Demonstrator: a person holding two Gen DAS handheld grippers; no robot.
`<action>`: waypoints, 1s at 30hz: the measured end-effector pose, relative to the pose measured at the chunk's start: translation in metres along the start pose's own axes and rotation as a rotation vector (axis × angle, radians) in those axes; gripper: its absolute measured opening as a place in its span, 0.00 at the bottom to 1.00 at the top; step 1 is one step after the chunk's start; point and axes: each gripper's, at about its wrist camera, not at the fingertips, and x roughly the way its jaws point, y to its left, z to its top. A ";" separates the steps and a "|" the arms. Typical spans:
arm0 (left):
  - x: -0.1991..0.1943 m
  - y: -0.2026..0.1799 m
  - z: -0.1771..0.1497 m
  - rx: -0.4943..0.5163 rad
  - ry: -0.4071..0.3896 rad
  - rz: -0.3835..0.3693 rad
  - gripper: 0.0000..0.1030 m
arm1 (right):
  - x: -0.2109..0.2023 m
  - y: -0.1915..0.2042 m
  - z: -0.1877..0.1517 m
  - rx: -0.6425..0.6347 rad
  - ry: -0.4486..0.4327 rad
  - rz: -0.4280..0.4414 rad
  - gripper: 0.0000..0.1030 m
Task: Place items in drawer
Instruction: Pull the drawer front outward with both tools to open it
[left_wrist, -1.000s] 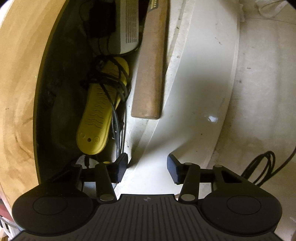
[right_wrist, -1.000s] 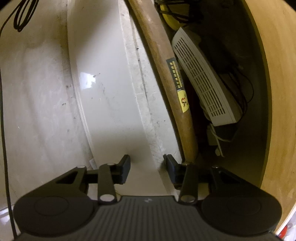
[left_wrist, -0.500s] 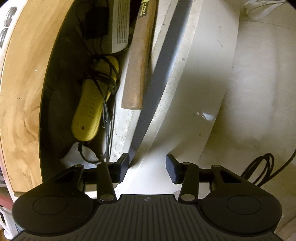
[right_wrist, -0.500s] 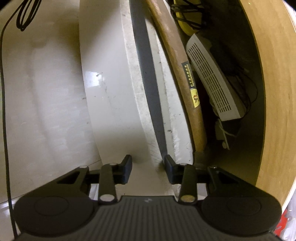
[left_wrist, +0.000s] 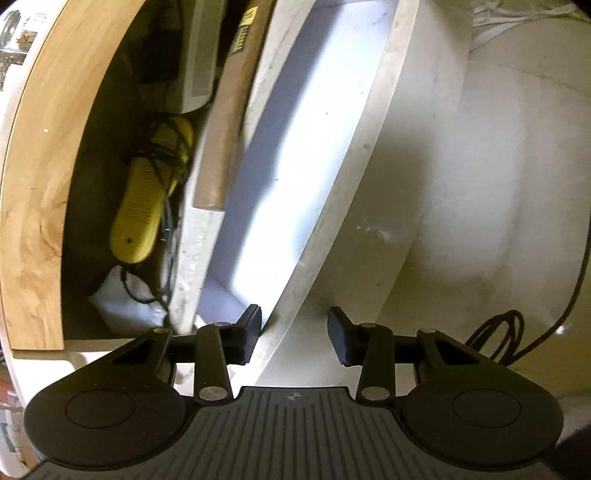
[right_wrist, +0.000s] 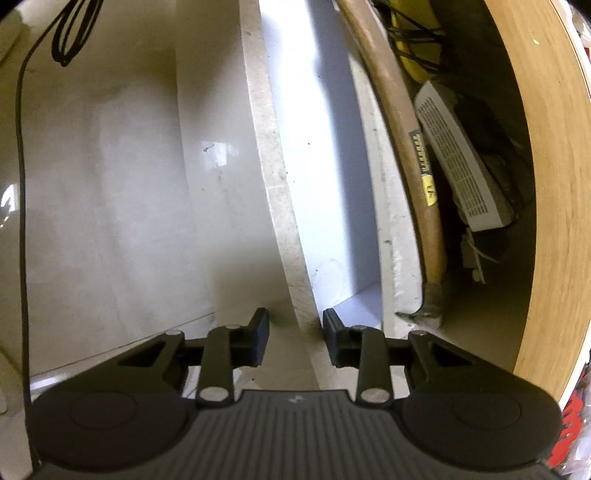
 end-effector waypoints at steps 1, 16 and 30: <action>-0.002 -0.001 0.000 0.000 -0.002 -0.014 0.37 | -0.002 0.002 -0.001 -0.003 0.000 0.009 0.32; -0.012 -0.019 -0.002 0.035 -0.012 -0.192 0.35 | -0.032 0.030 -0.009 -0.047 0.005 0.165 0.30; -0.012 -0.032 -0.001 0.065 -0.008 -0.234 0.34 | -0.040 0.044 -0.010 -0.068 0.007 0.234 0.30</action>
